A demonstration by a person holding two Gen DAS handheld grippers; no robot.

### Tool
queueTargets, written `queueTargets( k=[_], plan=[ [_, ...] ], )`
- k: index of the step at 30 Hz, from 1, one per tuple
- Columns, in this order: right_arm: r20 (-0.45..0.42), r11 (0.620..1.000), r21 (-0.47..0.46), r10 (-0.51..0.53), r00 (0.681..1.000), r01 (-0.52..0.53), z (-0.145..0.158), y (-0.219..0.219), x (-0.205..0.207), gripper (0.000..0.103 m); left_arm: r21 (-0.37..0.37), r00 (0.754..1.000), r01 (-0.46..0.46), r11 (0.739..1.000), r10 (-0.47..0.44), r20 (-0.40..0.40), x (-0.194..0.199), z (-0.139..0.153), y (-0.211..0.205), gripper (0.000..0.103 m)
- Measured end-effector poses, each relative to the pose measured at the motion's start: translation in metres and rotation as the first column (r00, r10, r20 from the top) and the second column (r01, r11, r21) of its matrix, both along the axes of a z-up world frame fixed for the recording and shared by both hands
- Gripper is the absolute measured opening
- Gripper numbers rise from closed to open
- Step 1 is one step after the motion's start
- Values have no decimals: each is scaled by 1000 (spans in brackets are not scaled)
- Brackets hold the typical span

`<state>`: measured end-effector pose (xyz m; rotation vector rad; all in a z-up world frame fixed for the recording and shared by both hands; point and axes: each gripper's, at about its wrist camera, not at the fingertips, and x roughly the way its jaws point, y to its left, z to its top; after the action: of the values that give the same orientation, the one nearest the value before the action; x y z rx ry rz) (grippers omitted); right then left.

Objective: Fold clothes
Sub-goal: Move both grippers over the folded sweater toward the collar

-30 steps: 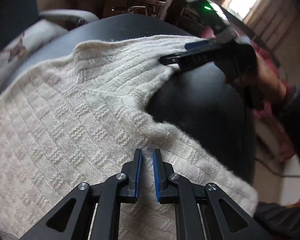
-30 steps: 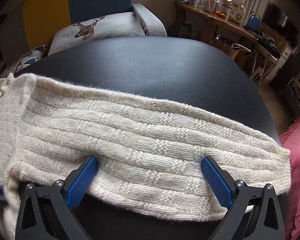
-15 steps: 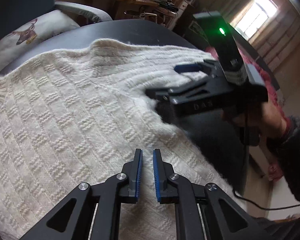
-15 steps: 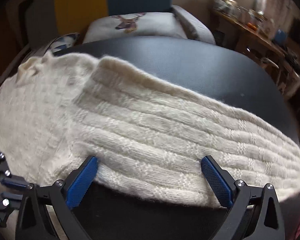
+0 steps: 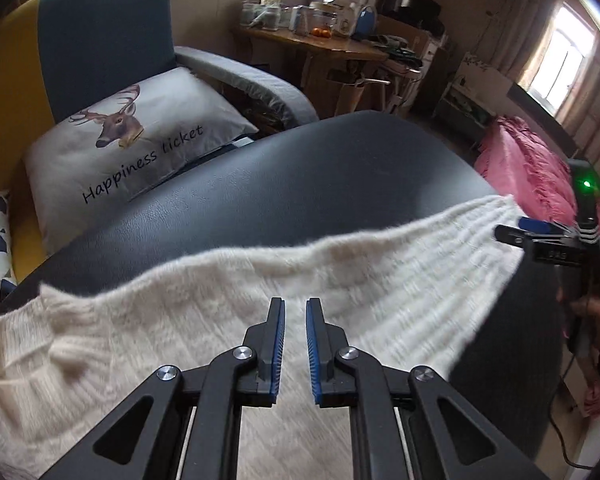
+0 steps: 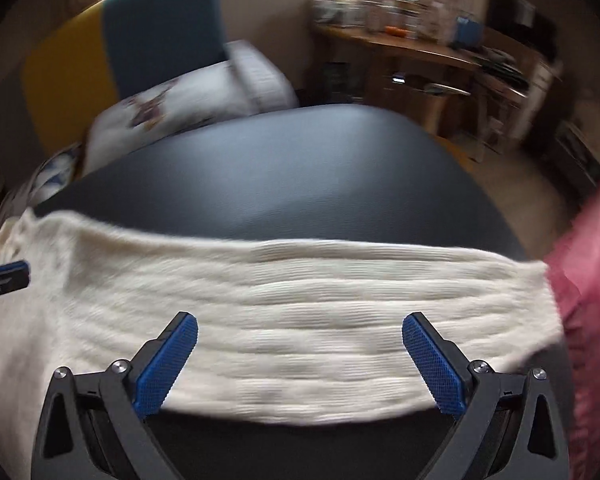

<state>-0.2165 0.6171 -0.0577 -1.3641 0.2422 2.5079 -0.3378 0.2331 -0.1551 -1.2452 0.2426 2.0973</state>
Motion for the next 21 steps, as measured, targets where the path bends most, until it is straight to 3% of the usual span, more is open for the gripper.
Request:
queueTargets(
  k=[3,7,13,18,21],
  plan=[
    [18,993,-2,-115,993,115,-5,48,0,103,-39,994,-102,994,103,30,-14,-22,-10,10],
    [81,984,10,-179,980,179,-25,83,12,103,17,982,-182,983,180,59,-12,-24,-24,11],
    [58,982,-3,-189,980,190,-19,78,7,103,105,964,-259,960,251,84,9,-13,-53,12],
    [39,980,-14,-197,980,198,-13,75,3,103,205,953,-295,933,272,134,24,7,-128,12],
    [-56,987,-158,-28,998,19,9,20,-9,103,290,926,-362,886,307,219,8,14,-186,18]
  ],
)
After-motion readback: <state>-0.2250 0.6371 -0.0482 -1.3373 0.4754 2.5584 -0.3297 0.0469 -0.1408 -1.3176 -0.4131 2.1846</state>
